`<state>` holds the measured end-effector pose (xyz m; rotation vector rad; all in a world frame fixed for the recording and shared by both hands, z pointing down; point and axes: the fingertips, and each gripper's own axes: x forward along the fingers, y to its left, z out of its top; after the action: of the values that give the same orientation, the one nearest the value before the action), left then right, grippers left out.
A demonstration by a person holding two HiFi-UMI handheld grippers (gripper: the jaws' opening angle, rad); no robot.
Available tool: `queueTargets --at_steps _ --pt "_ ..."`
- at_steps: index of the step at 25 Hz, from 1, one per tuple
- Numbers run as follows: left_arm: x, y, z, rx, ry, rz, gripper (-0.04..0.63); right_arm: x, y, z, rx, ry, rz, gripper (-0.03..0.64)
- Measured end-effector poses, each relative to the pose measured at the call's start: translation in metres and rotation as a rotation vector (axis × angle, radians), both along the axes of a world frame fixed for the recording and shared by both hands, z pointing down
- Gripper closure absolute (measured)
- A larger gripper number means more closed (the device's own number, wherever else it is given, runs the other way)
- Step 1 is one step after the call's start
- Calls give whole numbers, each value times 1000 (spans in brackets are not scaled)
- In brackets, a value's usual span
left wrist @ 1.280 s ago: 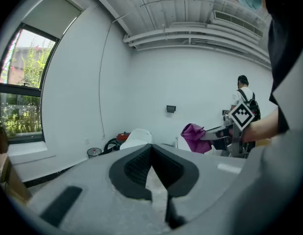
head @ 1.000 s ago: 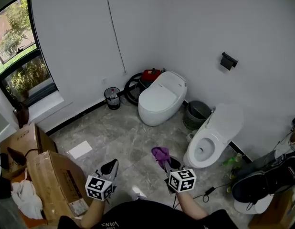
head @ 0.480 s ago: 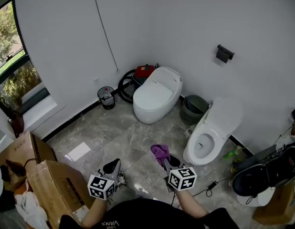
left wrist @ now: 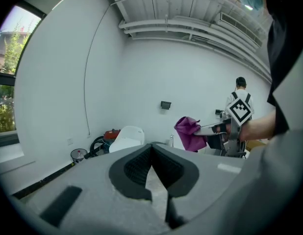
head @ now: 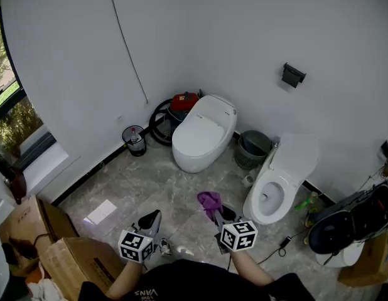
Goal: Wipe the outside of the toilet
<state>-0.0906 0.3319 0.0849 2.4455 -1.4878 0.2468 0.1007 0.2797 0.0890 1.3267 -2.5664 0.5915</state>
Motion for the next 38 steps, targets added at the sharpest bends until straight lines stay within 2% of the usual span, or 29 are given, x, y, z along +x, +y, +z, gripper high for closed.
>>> queueTargets --at_steps 11,18,24,33,38 --pt "-73 -75 2 -6 34 82 591 -68 -64 3 -13 5 73 577" --pt "-97 -125 10 9 6 148 591 -83 -103 14 -32 5 156 577" --pt "-70 -161 25 -14 -12 221 591 -68 -139 22 -45 3 178 577" --pt "-39 -235 37 -23 37 138 592 -46 -207 47 -63 24 96 577" --pt "-14 -284 52 -40 16 161 591 -36 -254 63 -82 46 52 577"
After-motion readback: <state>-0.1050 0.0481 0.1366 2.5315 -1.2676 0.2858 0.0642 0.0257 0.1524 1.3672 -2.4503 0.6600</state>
